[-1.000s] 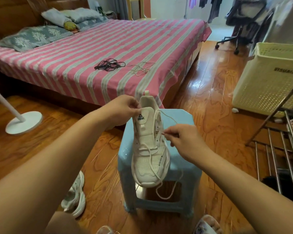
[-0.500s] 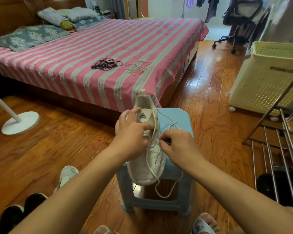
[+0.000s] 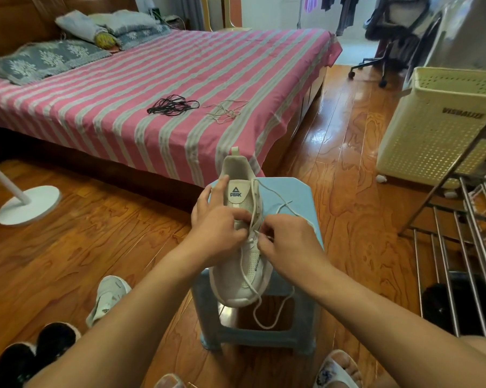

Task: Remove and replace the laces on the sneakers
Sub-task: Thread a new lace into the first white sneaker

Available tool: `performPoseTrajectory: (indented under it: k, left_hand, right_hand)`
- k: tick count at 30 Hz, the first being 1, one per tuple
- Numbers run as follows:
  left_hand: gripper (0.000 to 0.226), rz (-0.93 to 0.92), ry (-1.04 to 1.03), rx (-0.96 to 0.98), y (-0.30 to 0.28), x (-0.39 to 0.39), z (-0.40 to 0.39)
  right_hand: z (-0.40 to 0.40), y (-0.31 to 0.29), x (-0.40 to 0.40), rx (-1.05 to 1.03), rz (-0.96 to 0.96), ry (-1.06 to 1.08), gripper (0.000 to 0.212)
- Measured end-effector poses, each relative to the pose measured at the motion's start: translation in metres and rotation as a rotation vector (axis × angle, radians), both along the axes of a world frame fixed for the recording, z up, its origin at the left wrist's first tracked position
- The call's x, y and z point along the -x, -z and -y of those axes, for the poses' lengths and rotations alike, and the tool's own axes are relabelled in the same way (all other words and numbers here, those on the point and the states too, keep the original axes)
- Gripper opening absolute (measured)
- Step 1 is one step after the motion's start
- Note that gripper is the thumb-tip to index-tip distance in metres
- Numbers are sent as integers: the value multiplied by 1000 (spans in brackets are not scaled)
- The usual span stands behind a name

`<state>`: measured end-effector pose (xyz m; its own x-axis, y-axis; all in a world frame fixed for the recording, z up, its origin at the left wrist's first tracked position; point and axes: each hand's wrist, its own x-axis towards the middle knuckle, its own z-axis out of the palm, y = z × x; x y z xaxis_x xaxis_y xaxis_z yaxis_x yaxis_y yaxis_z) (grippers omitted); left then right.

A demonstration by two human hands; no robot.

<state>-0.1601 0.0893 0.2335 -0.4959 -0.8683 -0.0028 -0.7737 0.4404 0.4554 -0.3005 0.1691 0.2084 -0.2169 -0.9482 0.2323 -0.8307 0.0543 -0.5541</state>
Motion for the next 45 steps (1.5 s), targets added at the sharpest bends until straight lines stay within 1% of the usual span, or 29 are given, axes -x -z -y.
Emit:
performPoseTrajectory:
  k: [3,5,6,7,8,10,11,12,13,14,17,18,19,20,21,22,24,25,26,28,30,32,33,36,38,40,42,44,45]
  left_hand:
    - [21,-7,-8,6,1,-1,0]
    - [21,-11,-21,16,3,1,-1]
    - [21,-14,-25,17,3,2,-1]
    - [20,-18,-25,17,4,2,-1]
    - [18,-20,-23,13,4,2,0]
    - [16,-23,-14,0,4,1,1]
    - [15,-25,-10,-8,4,1,0]
    - [15,-29,-10,-15,3,1,-1]
    - [15,-32,-12,-18,2,2,-2]
    - [15,-32,-15,-16,1,2,-2]
    - [17,-31,-20,-9,2,2,-1]
    - [16,-38,-17,-13,2,2,-1]
    - [16,-47,-12,-17,3,2,-2]
    - [14,-54,-6,-18,3,3,-3]
    - [14,-53,-4,-16,3,4,-4]
    - [13,-47,-6,-12,2,5,-5]
    - [13,-34,-11,-9,0,5,-3]
    - [16,-36,-6,-11,-1,5,-2]
    - [18,-47,1,-11,-1,5,-1]
    - [14,-76,-3,12,-2,6,-4]
    - [6,-114,-16,71,0,8,-7]
    - [7,-199,-2,122,4,7,-8]
    - [10,-253,20,140,7,5,-8]
    - [18,-318,84,132,5,-3,-11]
    - [16,-337,57,118,2,-8,-11]
    - [14,-404,17,97,2,-13,-6]
    - [14,-490,-33,44,0,-16,-4]
    - [15,-547,-122,30,-5,-21,-3]
    - [13,-576,-173,29,-8,-25,-2]
  right_hand:
    - [-2,0,1,105,-261,-106,13]
    - [-2,-3,2,86,-293,-101,13]
    - [-1,-5,1,48,-237,-77,14]
    - [1,-7,1,-12,-119,-36,15]
    - [4,-8,2,-101,55,24,16]
    - [9,-9,3,-267,487,131,17]
    - [10,-9,3,-331,660,166,18]
    - [10,-9,3,-370,752,183,19]
    - [10,-10,3,-380,759,186,19]
    - [10,-9,4,-354,643,170,18]
    - [5,-6,2,-126,1,-1,15]
    - [2,-5,0,-40,-151,-59,15]
    - [1,-5,-1,14,-251,-93,15]
    - [0,-6,-2,35,-294,-103,15]
    - [0,-6,-3,37,-281,-94,14]
    - [2,-6,-2,14,-189,-58,13]
    - [7,-7,6,-88,132,23,11]
    - [9,-5,9,-116,247,40,11]
    - [9,-5,12,-113,266,38,9]
    - [9,-4,13,-21,183,18,4]
    - [10,-3,14,87,187,-52,17]
    - [11,-1,15,123,183,-119,25]
    - [12,1,16,122,130,-138,27]
    - [8,8,16,92,12,-175,32]
    - [5,10,12,75,-38,-199,39]
    - [3,13,11,74,-48,-200,41]
    - [2,17,12,38,-3,-162,33]
    - [2,18,14,-104,73,-91,19]
    - [2,18,15,-182,140,-54,17]
